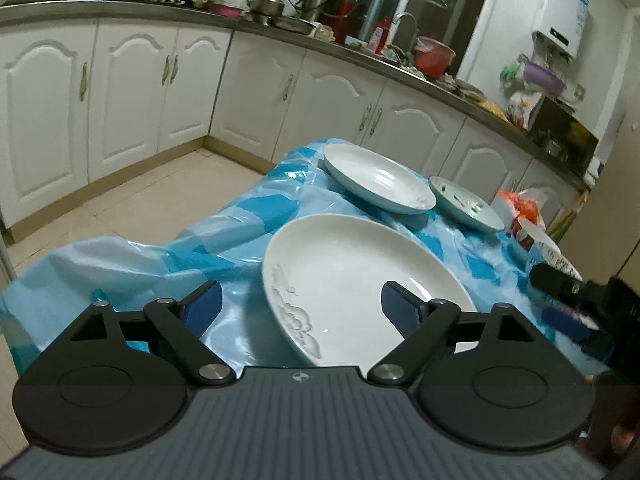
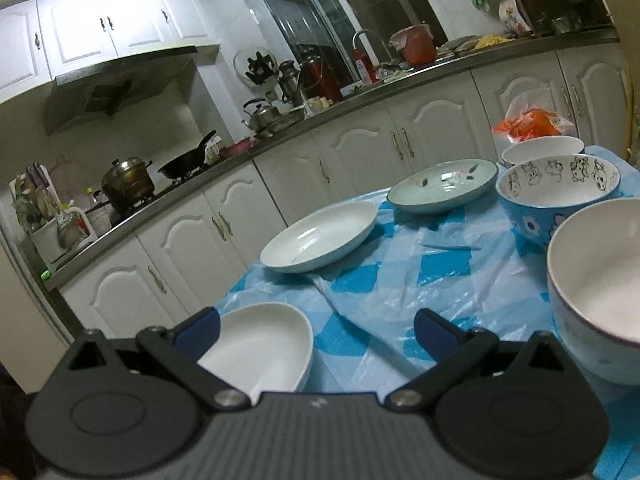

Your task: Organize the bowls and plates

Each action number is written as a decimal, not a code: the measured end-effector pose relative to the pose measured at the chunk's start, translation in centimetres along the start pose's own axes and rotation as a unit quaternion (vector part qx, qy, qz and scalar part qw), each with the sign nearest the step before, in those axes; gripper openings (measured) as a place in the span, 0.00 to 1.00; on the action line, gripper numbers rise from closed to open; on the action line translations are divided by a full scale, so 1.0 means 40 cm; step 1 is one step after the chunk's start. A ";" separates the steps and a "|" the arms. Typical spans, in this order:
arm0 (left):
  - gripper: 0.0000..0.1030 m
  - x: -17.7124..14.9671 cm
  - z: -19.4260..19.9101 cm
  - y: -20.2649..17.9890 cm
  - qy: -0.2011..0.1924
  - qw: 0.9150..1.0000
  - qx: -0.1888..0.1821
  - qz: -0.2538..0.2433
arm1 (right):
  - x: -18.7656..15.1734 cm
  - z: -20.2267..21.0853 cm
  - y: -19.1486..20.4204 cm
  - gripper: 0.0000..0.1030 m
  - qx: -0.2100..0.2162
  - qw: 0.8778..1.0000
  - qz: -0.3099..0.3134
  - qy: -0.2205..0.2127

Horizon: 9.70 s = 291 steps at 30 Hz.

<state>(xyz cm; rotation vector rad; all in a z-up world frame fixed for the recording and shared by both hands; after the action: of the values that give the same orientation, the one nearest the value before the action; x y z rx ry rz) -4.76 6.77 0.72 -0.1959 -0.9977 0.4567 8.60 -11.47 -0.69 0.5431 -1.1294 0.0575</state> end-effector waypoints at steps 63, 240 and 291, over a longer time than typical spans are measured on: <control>1.00 0.273 -0.475 -0.512 0.120 0.983 -0.084 -0.115 | 0.516 -0.433 -0.425 0.92 -0.059 0.984 -0.041 0.163; 0.86 0.249 -0.164 -0.031 0.154 0.985 0.074 -0.037 | 0.217 -0.257 0.004 0.96 0.068 0.951 -0.084 0.288; 0.63 0.320 -0.544 -0.140 0.168 0.986 0.017 -0.002 | 0.316 -0.564 -0.211 0.90 -0.012 0.973 -0.174 0.153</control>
<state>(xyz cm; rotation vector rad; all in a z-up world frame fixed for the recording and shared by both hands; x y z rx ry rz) 21.03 8.65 0.90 -0.2323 -0.6593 0.4194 35.78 -11.73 0.02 0.6788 -0.7216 -0.1715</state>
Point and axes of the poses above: each gripper's, at about its wrist camera, not at the fingertips, and z roughly against the way its jaws point, y to its left, x to its top, the point moved 7 cm from there along -z, roughly the way its jaws point, and after that the axes turned 6 degrees about z, right-handed, at the moved point
